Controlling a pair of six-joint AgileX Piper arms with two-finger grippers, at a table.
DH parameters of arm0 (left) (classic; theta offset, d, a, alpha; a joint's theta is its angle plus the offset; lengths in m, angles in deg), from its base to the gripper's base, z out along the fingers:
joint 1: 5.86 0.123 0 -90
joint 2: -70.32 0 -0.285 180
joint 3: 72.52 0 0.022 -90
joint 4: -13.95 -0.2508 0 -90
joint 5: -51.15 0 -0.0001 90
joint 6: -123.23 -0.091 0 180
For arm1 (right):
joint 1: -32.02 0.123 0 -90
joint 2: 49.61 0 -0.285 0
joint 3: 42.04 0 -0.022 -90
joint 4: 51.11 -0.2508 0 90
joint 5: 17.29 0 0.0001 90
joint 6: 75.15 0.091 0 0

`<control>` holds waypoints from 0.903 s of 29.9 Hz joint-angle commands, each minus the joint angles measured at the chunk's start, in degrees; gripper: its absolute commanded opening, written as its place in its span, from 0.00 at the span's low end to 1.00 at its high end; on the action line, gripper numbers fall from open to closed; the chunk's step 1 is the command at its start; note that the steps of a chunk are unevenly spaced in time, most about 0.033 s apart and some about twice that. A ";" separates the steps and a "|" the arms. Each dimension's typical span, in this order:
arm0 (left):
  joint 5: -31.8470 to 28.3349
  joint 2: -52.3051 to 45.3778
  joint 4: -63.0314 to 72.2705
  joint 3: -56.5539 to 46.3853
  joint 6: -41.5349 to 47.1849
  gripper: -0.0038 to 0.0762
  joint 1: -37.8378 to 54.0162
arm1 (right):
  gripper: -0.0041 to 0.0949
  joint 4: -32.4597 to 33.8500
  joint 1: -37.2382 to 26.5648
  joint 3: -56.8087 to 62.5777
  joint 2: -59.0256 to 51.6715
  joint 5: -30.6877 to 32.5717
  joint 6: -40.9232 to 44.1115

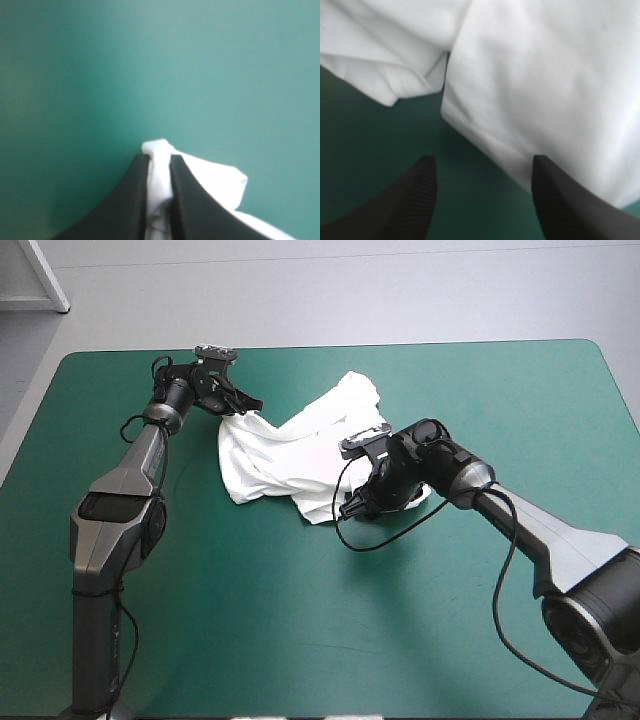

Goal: Fold the cloth

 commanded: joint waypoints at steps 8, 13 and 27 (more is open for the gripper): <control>2.75 -2.52 -2.01 1.00 -0.18 0.07 0.03 | 0.54 2.95 0.00 -2.49 5.67 -7.05 -0.62; 2.35 -2.52 -3.09 1.00 -0.18 0.07 0.03 | 0.28 3.04 0.00 -2.49 7.66 -6.72 -0.62; 1.76 -3.99 -5.48 3.06 0.11 0.07 0.03 | 0.03 10.22 -0.11 -3.10 1.76 -6.65 3.43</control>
